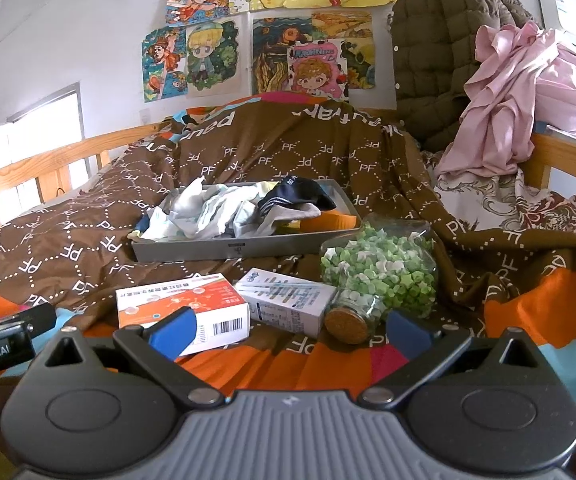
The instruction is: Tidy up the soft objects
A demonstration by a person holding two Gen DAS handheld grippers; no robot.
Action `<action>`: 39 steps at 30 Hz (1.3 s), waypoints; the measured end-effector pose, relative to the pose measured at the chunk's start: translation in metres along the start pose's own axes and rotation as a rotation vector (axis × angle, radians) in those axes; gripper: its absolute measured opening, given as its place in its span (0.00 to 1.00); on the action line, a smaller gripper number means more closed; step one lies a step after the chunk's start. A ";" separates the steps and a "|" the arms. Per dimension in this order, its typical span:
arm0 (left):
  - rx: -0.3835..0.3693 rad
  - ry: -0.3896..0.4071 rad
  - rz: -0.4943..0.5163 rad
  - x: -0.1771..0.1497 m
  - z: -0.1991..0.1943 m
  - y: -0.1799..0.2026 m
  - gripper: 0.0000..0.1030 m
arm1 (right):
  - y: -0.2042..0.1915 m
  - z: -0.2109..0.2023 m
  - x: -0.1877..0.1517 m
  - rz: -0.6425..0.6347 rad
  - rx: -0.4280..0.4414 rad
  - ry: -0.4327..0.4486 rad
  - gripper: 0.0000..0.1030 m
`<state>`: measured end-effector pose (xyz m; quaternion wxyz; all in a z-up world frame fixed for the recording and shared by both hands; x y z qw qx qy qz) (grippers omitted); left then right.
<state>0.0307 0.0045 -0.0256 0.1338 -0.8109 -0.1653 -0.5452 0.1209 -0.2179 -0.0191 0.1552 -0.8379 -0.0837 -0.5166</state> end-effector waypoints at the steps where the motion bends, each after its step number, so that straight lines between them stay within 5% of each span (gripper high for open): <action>1: 0.001 0.000 0.000 0.000 0.000 0.000 0.99 | 0.000 0.000 0.000 0.000 0.001 -0.001 1.00; 28: 0.008 -0.003 -0.011 -0.002 -0.001 -0.002 0.99 | -0.001 0.000 0.000 0.002 0.001 -0.002 1.00; 39: 0.006 -0.052 -0.094 -0.004 0.001 -0.007 0.99 | 0.001 0.001 0.000 0.002 -0.001 -0.002 1.00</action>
Point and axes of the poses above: each gripper's, at about its wrist camera, not at the fingertips, and z roughly the way its jaws point, y to its right, x to its top, the point moved 2 cm from there along z, roughly the way its jaws point, and after that the axes turned 7 degrees about z, right-handed, at the moved point
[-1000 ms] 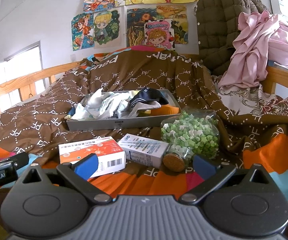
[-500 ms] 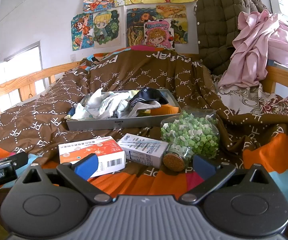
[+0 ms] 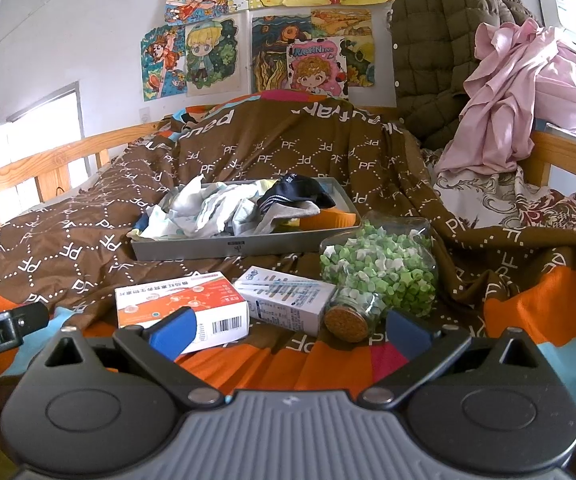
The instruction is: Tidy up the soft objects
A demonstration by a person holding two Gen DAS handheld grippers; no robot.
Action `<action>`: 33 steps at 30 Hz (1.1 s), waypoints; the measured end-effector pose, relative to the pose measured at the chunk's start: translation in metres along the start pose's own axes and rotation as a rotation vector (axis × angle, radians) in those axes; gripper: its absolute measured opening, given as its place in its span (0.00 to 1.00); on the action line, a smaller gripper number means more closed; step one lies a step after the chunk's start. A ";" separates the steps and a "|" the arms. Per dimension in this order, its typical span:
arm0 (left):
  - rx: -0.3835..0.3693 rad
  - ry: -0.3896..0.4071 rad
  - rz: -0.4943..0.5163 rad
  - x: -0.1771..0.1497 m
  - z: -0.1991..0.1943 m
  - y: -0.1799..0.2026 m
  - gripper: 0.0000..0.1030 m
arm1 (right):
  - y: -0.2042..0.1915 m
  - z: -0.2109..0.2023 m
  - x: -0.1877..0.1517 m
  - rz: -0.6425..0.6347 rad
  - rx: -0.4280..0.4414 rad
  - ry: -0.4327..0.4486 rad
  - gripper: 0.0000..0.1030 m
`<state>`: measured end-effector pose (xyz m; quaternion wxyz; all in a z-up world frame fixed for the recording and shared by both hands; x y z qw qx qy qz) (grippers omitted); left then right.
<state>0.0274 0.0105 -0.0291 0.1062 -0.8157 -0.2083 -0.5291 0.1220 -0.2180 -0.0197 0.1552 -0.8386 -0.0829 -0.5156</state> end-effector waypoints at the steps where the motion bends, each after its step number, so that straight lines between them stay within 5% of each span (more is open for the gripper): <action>1: 0.004 0.003 0.005 0.000 0.000 0.000 0.99 | 0.000 0.000 0.000 0.002 -0.001 0.000 1.00; 33: 0.029 0.009 0.032 0.002 -0.003 0.003 0.99 | 0.002 0.001 -0.001 0.004 -0.003 -0.001 1.00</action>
Point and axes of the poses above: each gripper's, at about its wrist camera, not at the fingertips, and z roughly the way its jaws point, y to its right, x to its top, the point moved 2 cm from there along z, roughly the way its jaws point, and after that the axes turned 7 degrees about z, right-handed, at the moved point
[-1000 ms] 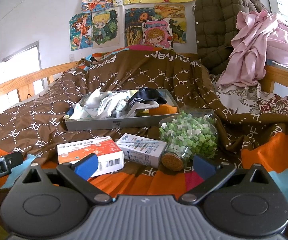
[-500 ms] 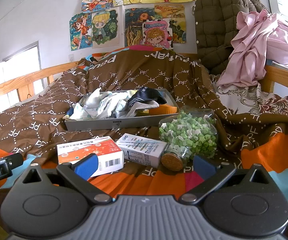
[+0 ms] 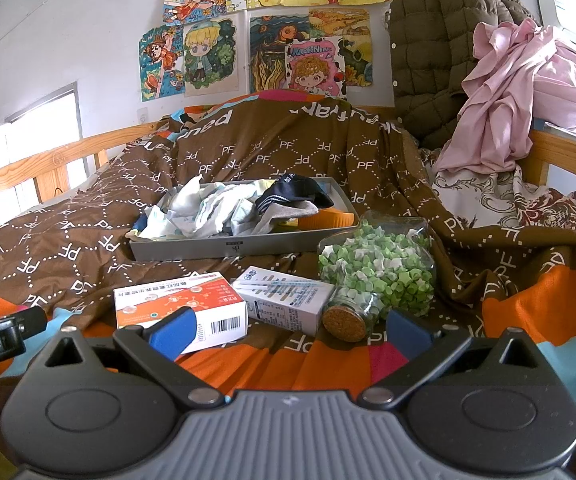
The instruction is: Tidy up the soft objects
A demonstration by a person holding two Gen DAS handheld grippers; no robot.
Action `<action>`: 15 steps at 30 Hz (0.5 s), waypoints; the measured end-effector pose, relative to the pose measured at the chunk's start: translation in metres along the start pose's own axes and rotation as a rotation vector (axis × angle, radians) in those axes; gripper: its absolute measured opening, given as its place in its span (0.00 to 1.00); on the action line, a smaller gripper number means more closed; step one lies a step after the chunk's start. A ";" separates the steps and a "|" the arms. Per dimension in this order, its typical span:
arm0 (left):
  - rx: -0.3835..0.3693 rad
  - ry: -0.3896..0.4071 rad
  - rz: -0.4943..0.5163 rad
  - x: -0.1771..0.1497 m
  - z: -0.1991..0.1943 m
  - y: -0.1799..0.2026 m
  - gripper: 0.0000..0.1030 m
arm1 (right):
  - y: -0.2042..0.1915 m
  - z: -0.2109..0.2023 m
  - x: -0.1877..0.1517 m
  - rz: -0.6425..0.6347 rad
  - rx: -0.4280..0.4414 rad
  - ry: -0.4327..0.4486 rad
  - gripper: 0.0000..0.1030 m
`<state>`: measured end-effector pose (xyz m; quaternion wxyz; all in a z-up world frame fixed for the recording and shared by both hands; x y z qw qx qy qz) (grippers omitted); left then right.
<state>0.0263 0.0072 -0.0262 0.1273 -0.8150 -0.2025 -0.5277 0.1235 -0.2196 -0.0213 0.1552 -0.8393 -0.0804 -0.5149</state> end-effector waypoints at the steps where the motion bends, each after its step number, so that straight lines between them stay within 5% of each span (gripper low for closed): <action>1: 0.000 0.000 0.000 0.000 0.000 0.000 0.99 | 0.000 0.000 0.000 0.000 0.000 0.000 1.00; 15: 0.001 -0.005 0.002 -0.002 0.001 -0.001 0.99 | 0.000 0.000 0.000 0.000 0.000 -0.001 1.00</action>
Point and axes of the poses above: each gripper's, at about its wrist camera, not at the fingertips, and z roughly the way its jaws point, y to its right, x to its top, the point moved 2 cm from there along z, roughly the way its jaws point, and after that the axes turned 7 degrees about z, right-handed, at the moved point
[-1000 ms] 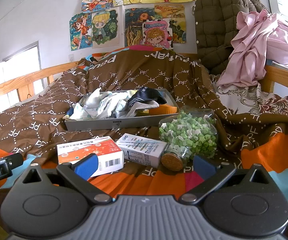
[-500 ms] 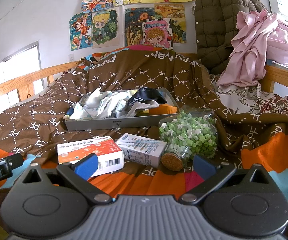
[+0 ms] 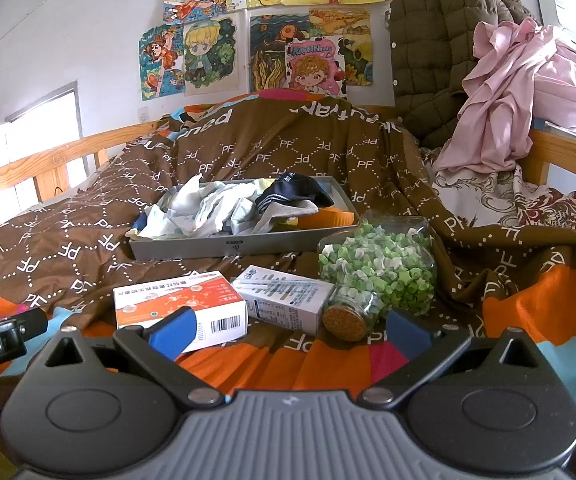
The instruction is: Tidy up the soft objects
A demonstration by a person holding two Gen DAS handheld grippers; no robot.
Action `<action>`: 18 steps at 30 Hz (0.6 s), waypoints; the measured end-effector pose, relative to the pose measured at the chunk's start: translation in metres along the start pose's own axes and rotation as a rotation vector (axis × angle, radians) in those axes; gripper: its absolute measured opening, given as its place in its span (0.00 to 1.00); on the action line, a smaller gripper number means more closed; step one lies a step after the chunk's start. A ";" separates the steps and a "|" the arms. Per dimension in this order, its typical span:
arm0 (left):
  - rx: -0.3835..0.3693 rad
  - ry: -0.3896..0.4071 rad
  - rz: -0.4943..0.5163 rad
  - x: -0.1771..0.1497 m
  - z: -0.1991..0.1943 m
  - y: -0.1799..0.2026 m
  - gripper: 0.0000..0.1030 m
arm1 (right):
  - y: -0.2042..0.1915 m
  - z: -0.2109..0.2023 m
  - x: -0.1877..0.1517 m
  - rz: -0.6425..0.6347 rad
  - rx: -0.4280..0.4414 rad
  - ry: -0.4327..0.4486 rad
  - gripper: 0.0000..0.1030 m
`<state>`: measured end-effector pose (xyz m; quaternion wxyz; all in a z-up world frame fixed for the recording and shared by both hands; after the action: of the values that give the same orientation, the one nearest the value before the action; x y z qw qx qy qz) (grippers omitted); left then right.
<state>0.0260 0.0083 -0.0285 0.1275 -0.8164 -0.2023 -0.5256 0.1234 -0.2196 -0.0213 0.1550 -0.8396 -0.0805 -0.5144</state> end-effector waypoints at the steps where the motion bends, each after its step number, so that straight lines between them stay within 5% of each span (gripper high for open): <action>1: -0.001 0.001 0.001 0.000 0.000 0.000 0.99 | 0.000 0.000 0.000 0.000 0.000 0.000 1.00; 18: 0.001 -0.007 0.002 -0.002 0.002 0.000 0.99 | 0.000 0.003 -0.004 -0.005 0.004 -0.015 1.00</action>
<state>0.0264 0.0087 -0.0313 0.1279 -0.8185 -0.2022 -0.5223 0.1238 -0.2188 -0.0265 0.1550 -0.8429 -0.0847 -0.5083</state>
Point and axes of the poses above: each gripper's, at about its wrist camera, not at the fingertips, and z roughly the way its jaws point, y to its right, x to its top, the point moved 2 cm from there along z, roughly the way its jaws point, and after that the axes turned 7 degrees about z, right-handed, at the moved point
